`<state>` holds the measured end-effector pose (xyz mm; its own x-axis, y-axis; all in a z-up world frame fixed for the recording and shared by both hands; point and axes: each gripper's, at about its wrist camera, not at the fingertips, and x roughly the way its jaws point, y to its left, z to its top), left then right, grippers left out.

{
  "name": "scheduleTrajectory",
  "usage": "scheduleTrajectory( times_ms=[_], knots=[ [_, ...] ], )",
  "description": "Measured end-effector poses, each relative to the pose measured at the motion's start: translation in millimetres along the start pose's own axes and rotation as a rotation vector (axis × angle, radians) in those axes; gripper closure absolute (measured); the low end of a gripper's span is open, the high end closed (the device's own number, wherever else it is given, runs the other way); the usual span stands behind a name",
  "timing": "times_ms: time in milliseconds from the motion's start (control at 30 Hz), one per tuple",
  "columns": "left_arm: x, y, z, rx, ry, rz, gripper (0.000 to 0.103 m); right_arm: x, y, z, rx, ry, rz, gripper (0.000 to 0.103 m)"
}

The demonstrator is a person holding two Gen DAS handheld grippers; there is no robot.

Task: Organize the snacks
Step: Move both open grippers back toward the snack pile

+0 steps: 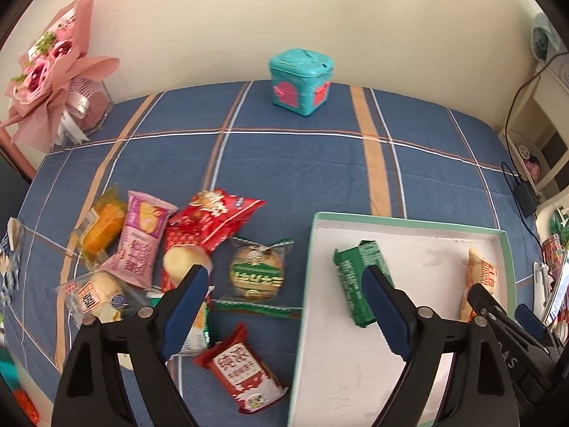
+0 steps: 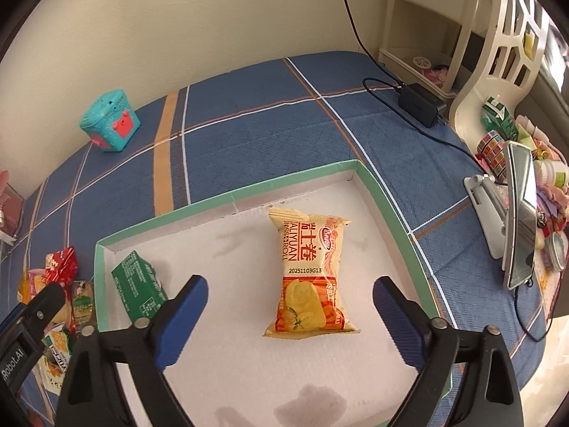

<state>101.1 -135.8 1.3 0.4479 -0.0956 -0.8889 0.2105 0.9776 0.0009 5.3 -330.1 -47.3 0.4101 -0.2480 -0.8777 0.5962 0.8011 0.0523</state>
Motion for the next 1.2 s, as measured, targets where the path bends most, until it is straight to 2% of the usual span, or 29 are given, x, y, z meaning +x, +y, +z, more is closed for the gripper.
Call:
scheduleTrajectory(
  times_ms=[167, 333, 700, 967, 1200],
  knots=[
    [-3.5, 15.3, -4.6, -0.024, -0.008, 0.018, 0.014, -10.1, 7.6, -6.5, -0.021, -0.019, 0.010, 0.000],
    [-5.9, 28.2, -11.2, -0.032, -0.016, 0.042, 0.006, -15.5, 15.6, -15.3, -0.037, -0.020, 0.028, 0.000],
    [-11.1, 64.8, -31.2, -0.095, -0.018, 0.054, 0.004, -42.5, 38.5, -37.2, -0.065, -0.069, 0.079, 0.000],
    [-14.7, 94.0, -45.8, -0.155, 0.002, 0.038, 0.004, -56.7, 76.9, -58.7, -0.180, -0.089, 0.119, 0.000],
    [-23.5, 126.8, -51.8, -0.198, -0.008, 0.059, 0.004, -56.2, 120.0, -74.2, -0.249, -0.048, 0.244, 0.000]
  ],
)
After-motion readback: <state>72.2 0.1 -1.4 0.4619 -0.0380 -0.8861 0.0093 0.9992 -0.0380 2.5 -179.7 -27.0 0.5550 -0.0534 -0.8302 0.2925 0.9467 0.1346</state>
